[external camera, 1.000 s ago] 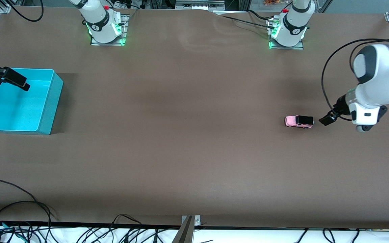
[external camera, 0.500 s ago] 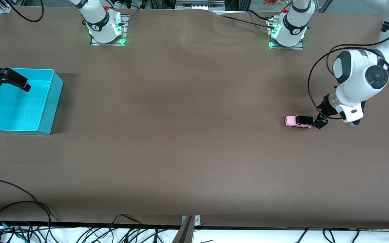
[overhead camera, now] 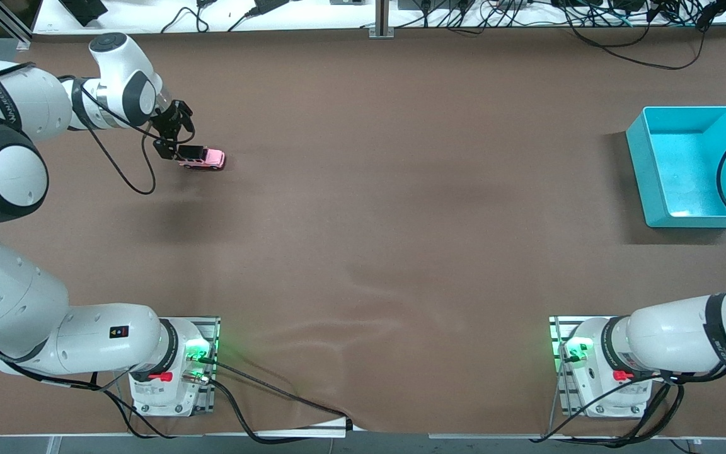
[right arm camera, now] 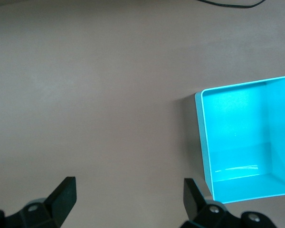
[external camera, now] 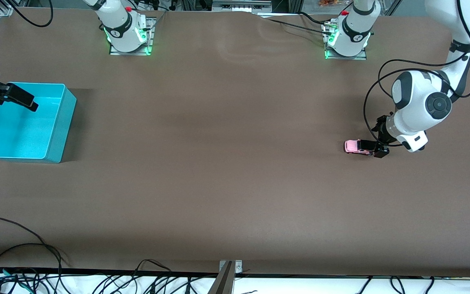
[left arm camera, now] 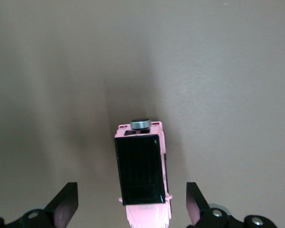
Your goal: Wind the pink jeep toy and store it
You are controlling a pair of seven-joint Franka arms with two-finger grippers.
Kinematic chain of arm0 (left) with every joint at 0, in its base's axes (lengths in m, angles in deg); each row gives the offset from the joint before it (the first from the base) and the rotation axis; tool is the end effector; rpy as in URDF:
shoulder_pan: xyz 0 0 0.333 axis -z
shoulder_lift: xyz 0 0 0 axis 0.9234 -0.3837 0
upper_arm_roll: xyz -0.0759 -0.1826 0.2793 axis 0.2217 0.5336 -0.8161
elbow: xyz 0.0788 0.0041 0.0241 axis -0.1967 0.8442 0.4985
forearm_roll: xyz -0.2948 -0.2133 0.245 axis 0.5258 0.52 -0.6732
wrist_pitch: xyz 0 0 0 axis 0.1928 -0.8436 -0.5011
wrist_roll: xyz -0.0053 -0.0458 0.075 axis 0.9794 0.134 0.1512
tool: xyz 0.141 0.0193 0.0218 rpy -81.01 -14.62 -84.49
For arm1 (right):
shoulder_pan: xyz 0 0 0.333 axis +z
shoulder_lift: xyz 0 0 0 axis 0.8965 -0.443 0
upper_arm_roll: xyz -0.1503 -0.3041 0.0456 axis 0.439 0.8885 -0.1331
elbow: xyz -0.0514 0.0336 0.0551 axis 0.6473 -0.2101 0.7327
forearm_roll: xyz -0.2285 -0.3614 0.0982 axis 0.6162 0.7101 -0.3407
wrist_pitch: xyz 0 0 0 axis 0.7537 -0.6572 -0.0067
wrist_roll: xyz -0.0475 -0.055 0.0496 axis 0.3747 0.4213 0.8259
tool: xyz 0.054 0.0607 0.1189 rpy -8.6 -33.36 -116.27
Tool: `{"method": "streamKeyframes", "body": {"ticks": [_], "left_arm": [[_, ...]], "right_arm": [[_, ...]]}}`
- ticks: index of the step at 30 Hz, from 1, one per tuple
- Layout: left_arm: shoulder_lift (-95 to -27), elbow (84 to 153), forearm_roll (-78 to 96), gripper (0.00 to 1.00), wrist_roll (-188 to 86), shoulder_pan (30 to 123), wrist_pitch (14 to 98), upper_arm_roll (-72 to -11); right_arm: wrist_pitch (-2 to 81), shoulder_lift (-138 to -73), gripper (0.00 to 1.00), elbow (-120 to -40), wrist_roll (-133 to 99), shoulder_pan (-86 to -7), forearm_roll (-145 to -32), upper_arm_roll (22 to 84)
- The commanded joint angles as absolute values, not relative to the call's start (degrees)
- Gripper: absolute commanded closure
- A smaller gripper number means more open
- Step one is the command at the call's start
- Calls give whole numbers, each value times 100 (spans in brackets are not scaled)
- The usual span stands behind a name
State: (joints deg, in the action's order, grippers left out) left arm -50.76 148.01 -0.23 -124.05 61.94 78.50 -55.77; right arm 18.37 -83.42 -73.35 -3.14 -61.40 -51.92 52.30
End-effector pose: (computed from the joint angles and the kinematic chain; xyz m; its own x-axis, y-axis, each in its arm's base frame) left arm 0.5665 0.0150 0.1901 0.1539 0.9875 -0.0326 0.9851 -0.1559 -0.0728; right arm 0.6131 -0.0238 0.5894 0.9805 -0.1963 0.0129 -0.1963 -0.9805 -0.0060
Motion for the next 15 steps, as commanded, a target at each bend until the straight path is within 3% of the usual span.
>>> {"method": "streamKeyframes", "body": {"ticks": [1, 15], "left_arm": [[-5261, 14733, -159, 1, -13104, 6181, 8055, -5558], [-5569, 14724, -159, 18, -13676, 6190, 8556, -5541]], "right_arm": [[1844, -8367, 0, -7264, -245, -6151, -5178, 5206], [1853, -8376, 0, -7255, -236, -6168, -5196, 5206]]}}
